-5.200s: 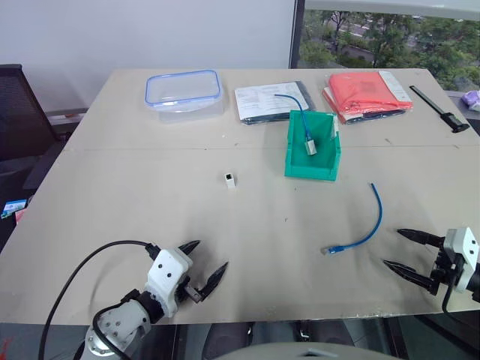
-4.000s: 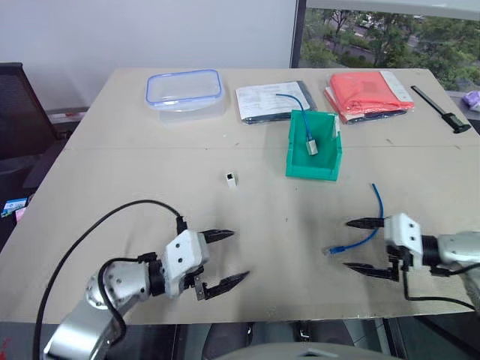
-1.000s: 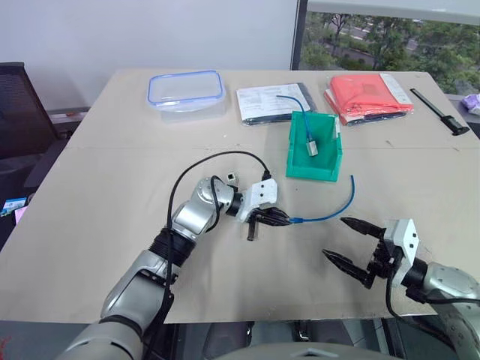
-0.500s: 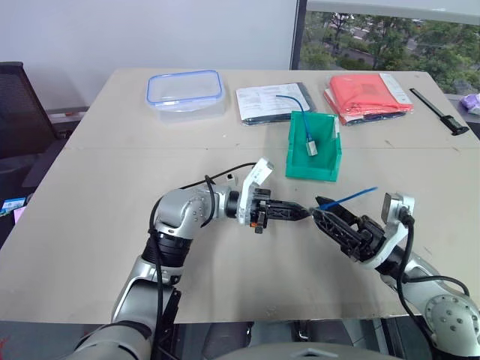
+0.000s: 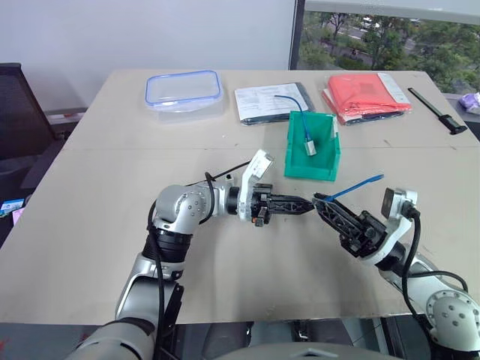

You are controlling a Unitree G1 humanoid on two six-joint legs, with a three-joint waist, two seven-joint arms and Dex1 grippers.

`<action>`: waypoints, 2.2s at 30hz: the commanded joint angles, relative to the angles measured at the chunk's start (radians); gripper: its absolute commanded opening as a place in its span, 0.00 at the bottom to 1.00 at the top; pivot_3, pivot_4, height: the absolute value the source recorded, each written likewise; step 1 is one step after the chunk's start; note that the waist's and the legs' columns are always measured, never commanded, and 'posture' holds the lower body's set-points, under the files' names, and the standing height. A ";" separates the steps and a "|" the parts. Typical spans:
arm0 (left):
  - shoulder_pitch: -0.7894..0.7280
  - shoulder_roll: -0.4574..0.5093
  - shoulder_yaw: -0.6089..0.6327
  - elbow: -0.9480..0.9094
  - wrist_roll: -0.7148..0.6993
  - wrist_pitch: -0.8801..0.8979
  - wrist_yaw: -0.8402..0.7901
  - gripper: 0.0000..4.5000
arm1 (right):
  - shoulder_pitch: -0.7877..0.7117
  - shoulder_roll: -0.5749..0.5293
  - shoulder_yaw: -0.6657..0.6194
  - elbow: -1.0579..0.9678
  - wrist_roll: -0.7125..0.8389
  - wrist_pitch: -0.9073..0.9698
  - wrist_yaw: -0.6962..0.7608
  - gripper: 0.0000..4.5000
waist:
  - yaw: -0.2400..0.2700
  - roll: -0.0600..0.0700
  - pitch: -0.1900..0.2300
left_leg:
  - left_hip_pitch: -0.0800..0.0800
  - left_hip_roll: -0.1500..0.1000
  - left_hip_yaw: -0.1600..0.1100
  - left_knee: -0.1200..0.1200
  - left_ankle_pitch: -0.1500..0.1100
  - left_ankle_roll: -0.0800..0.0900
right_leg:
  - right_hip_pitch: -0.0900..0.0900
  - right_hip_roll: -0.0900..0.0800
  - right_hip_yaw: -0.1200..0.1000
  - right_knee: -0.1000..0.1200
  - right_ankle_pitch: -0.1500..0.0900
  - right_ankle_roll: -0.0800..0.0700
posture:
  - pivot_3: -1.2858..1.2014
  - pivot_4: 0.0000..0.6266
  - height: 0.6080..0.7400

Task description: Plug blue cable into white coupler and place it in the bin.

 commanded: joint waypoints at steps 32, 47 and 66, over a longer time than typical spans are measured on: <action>0.671 0.033 0.170 -0.646 0.457 -0.655 0.867 0.75 | -0.186 0.019 0.030 0.154 -0.270 -0.077 0.074 0.00 | 0.001 0.000 0.000 | 0.002 -0.001 0.003 -0.003 0.000 0.000 | 0.000 -0.004 0.002 -0.001 -0.002 -0.004 | 0.52 0.24 0.98; 0.550 -0.130 0.038 -0.257 0.736 -0.836 1.005 0.75 | -0.212 0.047 0.028 0.159 -0.311 -0.082 0.072 0.00 | 0.001 0.000 0.000 | 0.000 -0.001 0.003 -0.003 0.000 0.000 | -0.001 -0.007 -0.001 -0.002 0.000 -0.001 | 0.52 0.24 0.98; 0.413 -0.206 0.042 -0.066 0.781 -0.828 1.041 0.18 | -0.202 0.063 0.026 0.134 -0.329 -0.080 0.052 0.00 | 0.000 0.000 0.000 | 0.000 -0.001 0.003 -0.003 0.000 0.000 | -0.001 -0.005 0.000 -0.002 0.001 0.001 | 0.52 0.24 0.98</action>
